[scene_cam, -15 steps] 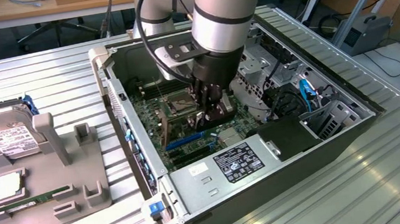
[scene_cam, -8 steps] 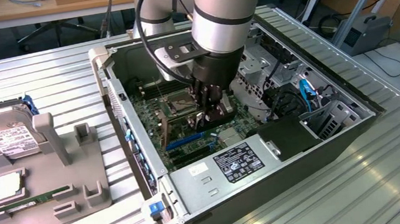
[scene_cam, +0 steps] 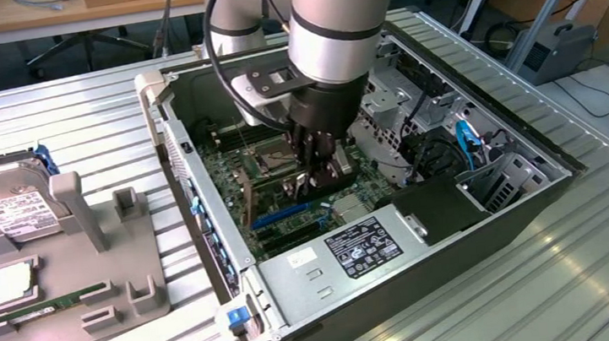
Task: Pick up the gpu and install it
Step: 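Insert the gpu into the slot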
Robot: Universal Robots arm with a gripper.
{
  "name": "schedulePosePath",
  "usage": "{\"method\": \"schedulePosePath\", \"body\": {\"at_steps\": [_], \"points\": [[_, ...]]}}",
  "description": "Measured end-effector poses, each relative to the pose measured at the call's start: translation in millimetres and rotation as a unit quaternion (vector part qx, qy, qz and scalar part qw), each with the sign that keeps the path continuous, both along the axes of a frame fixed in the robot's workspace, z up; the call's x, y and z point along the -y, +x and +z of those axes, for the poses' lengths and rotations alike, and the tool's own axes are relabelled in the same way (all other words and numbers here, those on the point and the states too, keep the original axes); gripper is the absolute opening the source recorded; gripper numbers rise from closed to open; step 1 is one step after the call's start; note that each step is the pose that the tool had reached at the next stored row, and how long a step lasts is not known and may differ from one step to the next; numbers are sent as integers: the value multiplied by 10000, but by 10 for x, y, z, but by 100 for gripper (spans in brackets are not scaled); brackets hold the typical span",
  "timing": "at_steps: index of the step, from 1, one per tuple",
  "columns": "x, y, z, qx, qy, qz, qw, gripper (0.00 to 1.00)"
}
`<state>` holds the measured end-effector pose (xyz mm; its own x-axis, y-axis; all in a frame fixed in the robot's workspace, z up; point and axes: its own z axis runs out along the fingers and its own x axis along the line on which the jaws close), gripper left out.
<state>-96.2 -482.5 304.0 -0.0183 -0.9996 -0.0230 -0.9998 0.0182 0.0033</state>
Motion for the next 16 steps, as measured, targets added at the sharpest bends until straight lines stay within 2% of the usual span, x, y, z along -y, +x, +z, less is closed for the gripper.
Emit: {"method": "schedulePosePath", "body": {"at_steps": [1,3,5,7,8,10,16], "points": [[-8,0,-1,0,-22,-6,10000,27],[-24,0,-3,1,-94,-15,10000,27],[-29,0,-6,1,-176,-34,9998,27],[-34,1,-9,1,-286,-48,9996,27],[-43,2,-9,0,-328,-56,9994,27],[-81,8,-11,0,-341,-62,9994,27],[-207,10,-17,0,-346,-73,9994,27]]}}
